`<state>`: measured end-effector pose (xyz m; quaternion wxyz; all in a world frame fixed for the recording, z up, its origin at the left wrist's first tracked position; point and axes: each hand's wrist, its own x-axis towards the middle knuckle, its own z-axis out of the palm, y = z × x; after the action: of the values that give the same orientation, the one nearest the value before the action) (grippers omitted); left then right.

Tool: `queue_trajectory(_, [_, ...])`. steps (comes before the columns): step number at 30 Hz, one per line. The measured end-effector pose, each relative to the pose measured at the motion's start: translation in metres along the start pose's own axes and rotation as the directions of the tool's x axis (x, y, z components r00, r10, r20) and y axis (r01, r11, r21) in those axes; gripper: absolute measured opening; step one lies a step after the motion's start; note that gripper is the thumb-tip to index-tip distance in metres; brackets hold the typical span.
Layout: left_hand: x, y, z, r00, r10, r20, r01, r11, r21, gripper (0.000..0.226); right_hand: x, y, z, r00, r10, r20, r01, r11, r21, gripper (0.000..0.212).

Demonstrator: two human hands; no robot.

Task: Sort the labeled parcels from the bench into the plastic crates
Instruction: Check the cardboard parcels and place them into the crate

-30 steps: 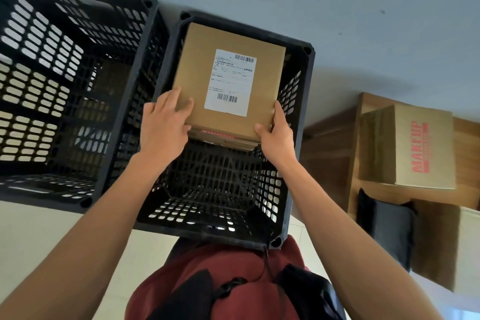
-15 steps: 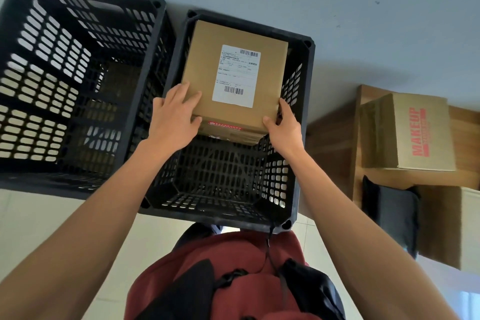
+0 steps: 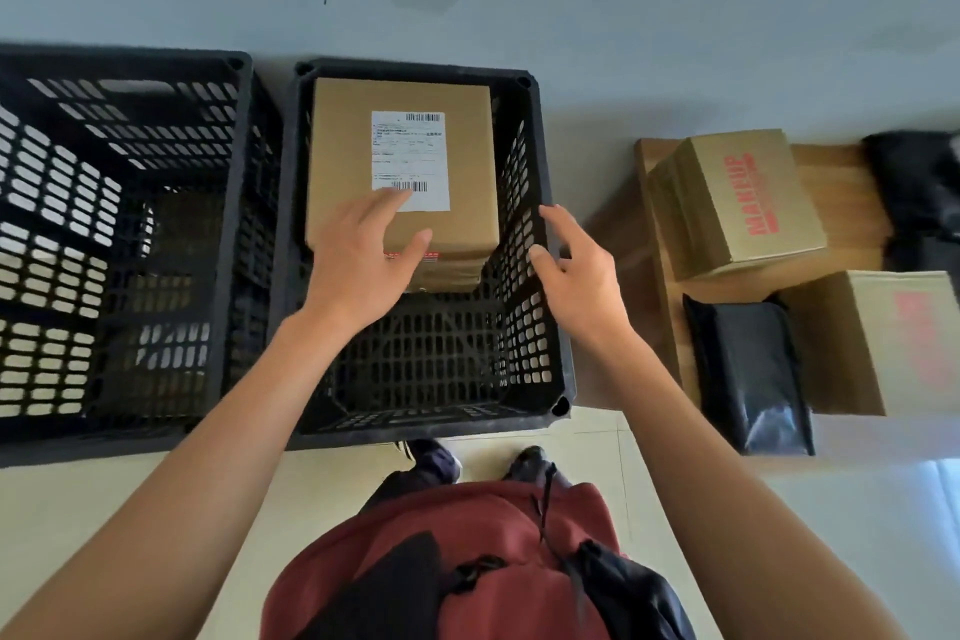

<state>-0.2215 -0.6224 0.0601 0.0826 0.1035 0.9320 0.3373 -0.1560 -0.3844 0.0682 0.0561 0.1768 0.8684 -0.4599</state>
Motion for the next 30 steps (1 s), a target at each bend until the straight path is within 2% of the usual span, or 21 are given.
queue_trajectory(5, [-0.008, 0.056, 0.009, 0.997, 0.069, 0.043, -0.064, 0.99, -0.123, 0.06, -0.032, 0.009, -0.042, 0.993, -0.054, -0.101, 0.048, 0.997, -0.067, 0.049])
queue_trajectory(12, [-0.045, 0.147, 0.046, 0.974, 0.211, 0.082, -0.193, 0.962, -0.194, 0.058, -0.104, 0.049, -0.115, 0.959, -0.051, -0.28, 0.043, 0.999, -0.034, 0.048])
queue_trajectory(23, [-0.137, 0.276, 0.137, 0.885, 0.42, 0.201, -0.361, 0.892, -0.272, 0.055, -0.253, 0.136, -0.226, 0.858, 0.062, -0.51, -0.055, 0.998, 0.03, 0.047])
queue_trajectory(30, [-0.17, 0.343, 0.178, 0.815, 0.515, 0.263, -0.441, 0.848, -0.293, 0.054, -0.307, 0.184, -0.279, 0.79, 0.104, -0.605, -0.126, 0.992, 0.006, 0.049])
